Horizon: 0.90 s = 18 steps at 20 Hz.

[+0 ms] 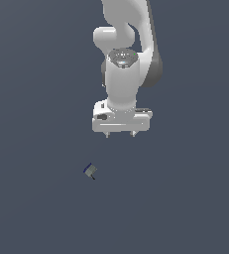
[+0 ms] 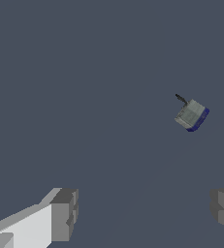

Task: Pick up the object and move it to a goal position.

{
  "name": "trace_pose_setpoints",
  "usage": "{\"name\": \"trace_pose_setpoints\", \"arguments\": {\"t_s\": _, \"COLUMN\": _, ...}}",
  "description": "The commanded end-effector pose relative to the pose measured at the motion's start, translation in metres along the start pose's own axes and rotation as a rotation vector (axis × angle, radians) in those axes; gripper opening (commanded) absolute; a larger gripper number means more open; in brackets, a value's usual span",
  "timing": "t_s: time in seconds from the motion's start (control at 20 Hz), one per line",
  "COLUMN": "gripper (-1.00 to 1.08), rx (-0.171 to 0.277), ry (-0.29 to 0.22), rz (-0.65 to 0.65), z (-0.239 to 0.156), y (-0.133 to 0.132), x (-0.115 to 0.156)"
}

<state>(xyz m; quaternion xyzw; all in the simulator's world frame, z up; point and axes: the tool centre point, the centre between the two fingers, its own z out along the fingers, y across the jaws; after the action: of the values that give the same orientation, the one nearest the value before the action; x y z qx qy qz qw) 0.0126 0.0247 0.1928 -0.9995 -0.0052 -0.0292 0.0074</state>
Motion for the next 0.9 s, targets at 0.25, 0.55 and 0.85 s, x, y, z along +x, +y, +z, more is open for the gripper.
{"name": "trace_pose_setpoints", "arguments": {"t_s": 0.25, "gripper": 1.0, "rx": 0.003, "ry": -0.003, "rz": -0.008, "z": -0.006, "y": -0.008, "x": -0.001}}
{"name": "trace_pose_setpoints", "arguments": {"t_s": 0.55, "gripper": 1.0, "rx": 0.006, "ry": -0.005, "rz": -0.01, "z": -0.012, "y": -0.017, "x": -0.003}}
{"name": "trace_pose_setpoints", "arguments": {"t_s": 0.85, "gripper": 1.0, "rx": 0.004, "ry": -0.006, "rz": -0.032, "z": -0.009, "y": -0.014, "x": 0.0}}
